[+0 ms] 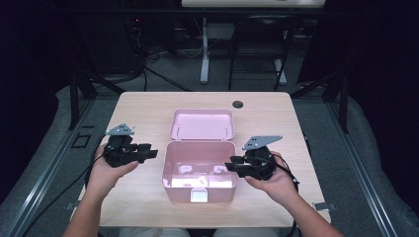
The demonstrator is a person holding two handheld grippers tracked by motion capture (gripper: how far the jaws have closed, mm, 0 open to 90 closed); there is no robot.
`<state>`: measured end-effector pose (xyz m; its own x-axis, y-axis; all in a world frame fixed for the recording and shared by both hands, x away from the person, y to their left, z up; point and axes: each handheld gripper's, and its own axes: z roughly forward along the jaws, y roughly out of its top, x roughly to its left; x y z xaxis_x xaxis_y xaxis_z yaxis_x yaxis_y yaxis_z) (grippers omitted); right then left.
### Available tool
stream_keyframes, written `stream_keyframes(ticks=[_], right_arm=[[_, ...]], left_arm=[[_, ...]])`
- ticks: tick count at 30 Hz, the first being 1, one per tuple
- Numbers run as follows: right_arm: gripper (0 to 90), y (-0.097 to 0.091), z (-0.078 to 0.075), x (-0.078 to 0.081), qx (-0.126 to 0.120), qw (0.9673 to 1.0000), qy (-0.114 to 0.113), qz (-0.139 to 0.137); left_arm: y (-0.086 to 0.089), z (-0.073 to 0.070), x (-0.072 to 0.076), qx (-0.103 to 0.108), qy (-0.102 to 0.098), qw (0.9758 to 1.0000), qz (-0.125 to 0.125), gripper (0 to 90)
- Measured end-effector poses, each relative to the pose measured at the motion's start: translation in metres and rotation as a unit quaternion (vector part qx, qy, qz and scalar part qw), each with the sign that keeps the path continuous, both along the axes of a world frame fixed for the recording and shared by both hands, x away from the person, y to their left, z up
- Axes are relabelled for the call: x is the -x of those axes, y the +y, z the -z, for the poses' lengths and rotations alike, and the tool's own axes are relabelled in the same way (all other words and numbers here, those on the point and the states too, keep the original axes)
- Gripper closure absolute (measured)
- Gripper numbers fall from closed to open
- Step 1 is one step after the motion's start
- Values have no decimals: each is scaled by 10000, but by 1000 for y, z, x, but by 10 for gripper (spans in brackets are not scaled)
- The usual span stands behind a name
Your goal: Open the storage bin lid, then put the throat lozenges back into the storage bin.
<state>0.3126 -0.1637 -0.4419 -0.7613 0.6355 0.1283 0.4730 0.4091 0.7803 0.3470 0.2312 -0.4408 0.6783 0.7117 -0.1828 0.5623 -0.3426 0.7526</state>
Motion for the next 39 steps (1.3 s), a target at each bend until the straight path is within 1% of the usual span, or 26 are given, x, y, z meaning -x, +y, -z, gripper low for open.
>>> stream_keyframes(ticks=[1, 3, 5, 7, 8, 10, 13, 15, 17, 18, 21, 22, 23, 24, 26, 27, 28, 30, 31, 32, 35, 39], right_arm=[[626, -2, -2, -3, 67, 10000, -23, 13], [598, -5, -3, -7, 96, 9999, -21, 71], [568, -10, -4, -13, 93, 9998, 92, 169], [547, -14, -4, -19, 94, 9996, 133, 251], [531, -17, -4, -22, 117, 9994, 146, 287], [510, -19, -4, -27, 189, 9991, 230, 315], [495, -22, -2, -32, 302, 9988, 184, 336], [474, -24, -1, -35, 382, 9981, 292, 394], [458, -26, 1, -38, 479, 9974, 364, 393], [454, -26, 2, -39, 527, 9971, 390, 398], [428, -28, 4, -43, 738, 9951, 477, 448], [420, -29, 4, -45, 795, 9947, 482, 438], [412, -29, 5, -46, 817, 9944, 496, 458], [403, -30, 5, -48, 853, 9939, 514, 482], [387, -33, 6, -51, 926, 9929, 519, 539], [385, -34, 6, -53, 975, 9925, 516, 528], [381, -35, 6, -54, 988, 9922, 524, 557], [373, -37, 7, -56, 1044, 9909, 573, 626], [368, -38, 7, -58, 1104, 9897, 620, 670], [343, -39, 8, -59, 1122, 9894, 605, 689], [334, -43, 10, -64, 1169, 9875, 680, 814], [332, -47, 14, -69, 1271, 9851, 776, 864]], left_arm=[[1, 0, 0, -29, 2, 10000, 45, 580], [2, 2, 1, -40, 8, 10000, 12, 577], [3, 2, 2, -76, 17, 10000, 16, 572], [4, 2, 2, -56, 52, 10000, 16, 559], [3, 2, 2, -41, 69, 10000, 27, 549], [1, 2, 3, -74, 143, 9998, 94, 526], [-2, 3, 4, -123, 157, 9996, 197, 510], [-3, 4, 4, -206, 181, 9994, 205, 497], [-4, 5, 5, -271, 174, 9994, 137, 464], [-4, 5, 5, -335, 194, 9991, 148, 461], [-4, 6, 5, -295, 141, 9994, 136, 453], [-4, 6, 6, -290, 25, 9994, 197, 450], [-4, 7, 6, -310, -15, 9993, 193, 442], [-4, 7, 6, -323, -1, 9993, 178, 442], [-6, 8, 6, -429, 16, 9989, 194, 439], [-6, 9, 5, -442, 39, 9988, 226, 429], [-7, 9, 5, -478, 98, 9986, 215, 429], [-9, 11, 5, -617, 120, 9978, 206, 413], [-10, 12, 5, -664, 109, 9975, 198, 412], [-10, 12, 5, -696, 130, 9973, 215, 411], [-10, 12, 5, -743, 172, 9969, 218, 398], [-9, 12, 5, -741, 190, 9969, 171, 393]])
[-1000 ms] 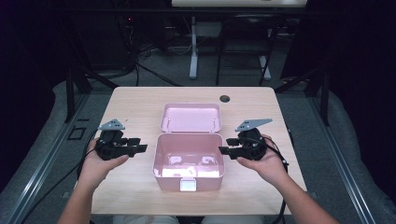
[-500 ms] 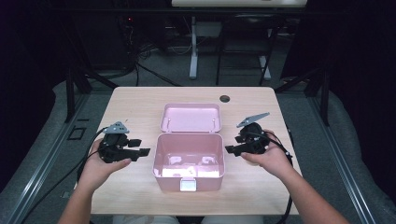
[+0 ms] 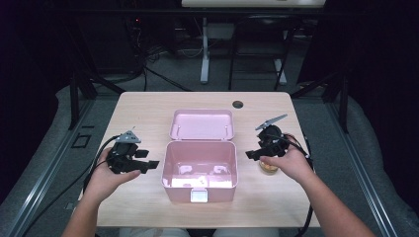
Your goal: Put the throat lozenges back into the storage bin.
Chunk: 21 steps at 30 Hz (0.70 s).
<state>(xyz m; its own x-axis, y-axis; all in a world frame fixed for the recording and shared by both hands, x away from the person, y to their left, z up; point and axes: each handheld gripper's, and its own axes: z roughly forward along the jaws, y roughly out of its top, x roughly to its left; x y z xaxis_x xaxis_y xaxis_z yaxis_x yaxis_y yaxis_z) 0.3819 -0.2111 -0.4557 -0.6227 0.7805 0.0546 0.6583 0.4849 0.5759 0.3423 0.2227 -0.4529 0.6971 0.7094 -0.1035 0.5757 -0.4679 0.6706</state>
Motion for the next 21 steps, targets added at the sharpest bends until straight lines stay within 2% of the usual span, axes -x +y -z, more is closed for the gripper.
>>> stream_keyframes(ticks=[3, 11, 14, 15, 21], right_arm=[[319, -2, 3, -3, 102, 9999, 81, 41], [271, -12, 12, -15, 263, 9990, 293, 202], [247, -14, 16, -18, 327, 9979, 480, 289], [232, -16, 18, -20, 443, 9974, 501, 276], [190, -19, 26, -27, 616, 9947, 725, 396]], left_arm=[[0, 2, -1, -37, 73, 10000, 17, 391], [1, 2, -2, -42, 65, 10000, -6, 382], [2, 2, -2, -57, 74, 9999, -39, 366], [2, 2, -2, -47, 66, 10000, -52, 361], [3, 2, -2, -31, 81, 9999, -79, 347]])
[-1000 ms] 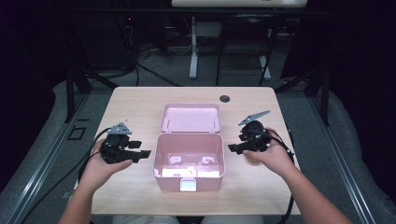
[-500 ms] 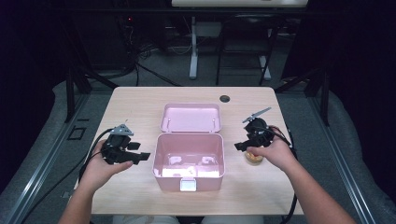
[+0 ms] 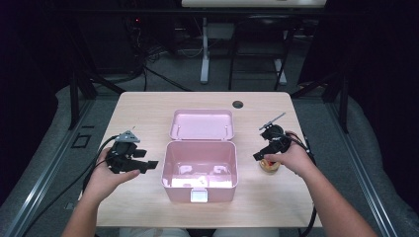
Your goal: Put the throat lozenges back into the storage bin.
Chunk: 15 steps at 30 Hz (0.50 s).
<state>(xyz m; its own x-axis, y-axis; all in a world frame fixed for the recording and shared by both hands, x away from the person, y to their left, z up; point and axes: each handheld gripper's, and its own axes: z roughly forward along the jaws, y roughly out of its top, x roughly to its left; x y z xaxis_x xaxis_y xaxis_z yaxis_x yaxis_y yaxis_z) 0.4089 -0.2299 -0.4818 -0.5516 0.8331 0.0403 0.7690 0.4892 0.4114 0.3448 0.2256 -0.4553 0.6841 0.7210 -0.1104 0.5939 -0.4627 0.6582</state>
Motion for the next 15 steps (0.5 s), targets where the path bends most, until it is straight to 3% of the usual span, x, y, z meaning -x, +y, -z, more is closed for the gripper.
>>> stream_keyframes(ticks=[8, 15], right_arm=[[155, 0, 15, -9, 333, 9988, 350, 83], [148, 0, 27, -13, 425, 9975, 535, 164]], left_arm=[[-1, 1, 0, -16, 7, 10000, 7, 347], [-1, 1, 0, -48, 28, 10000, 10, 347]])
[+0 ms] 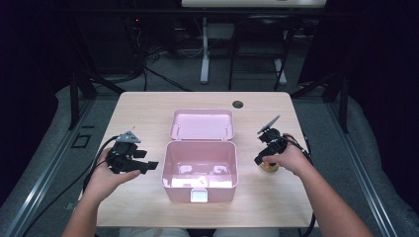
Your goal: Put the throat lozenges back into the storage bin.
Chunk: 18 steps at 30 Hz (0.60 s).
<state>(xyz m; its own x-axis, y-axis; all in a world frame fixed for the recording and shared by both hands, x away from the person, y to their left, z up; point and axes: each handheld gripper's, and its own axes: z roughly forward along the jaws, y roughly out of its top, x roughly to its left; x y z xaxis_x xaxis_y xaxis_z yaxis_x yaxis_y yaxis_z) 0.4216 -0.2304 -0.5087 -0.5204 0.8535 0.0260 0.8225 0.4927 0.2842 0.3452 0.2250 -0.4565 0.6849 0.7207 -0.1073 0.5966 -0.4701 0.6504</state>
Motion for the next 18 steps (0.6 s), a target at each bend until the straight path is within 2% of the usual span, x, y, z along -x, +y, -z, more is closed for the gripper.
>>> stream_keyframes(ticks=[6, 8, 12, 14, 16, 18], right_arm=[[148, -3, 11, -4, 18, 9997, 162, 161], [148, -6, 14, -6, 80, 9998, 150, 106], [148, -8, 17, -7, 82, 9995, 176, 244], [148, -11, 18, -9, 96, 9996, 172, 218], [148, -12, 20, -9, 90, 9991, 223, 348], [145, -14, 22, -11, 105, 9992, 236, 294]], left_arm=[[0, 1, 0, -9, 9, 10000, -10, 347], [0, 1, -1, -8, 17, 10000, -6, 347], [-1, 2, -1, 15, 30, 10000, 0, 347], [-1, 2, -1, 13, 36, 10000, 5, 347], [0, 2, -1, -1, 44, 10000, -5, 347], [0, 2, -1, 3, 47, 10000, -10, 347]])
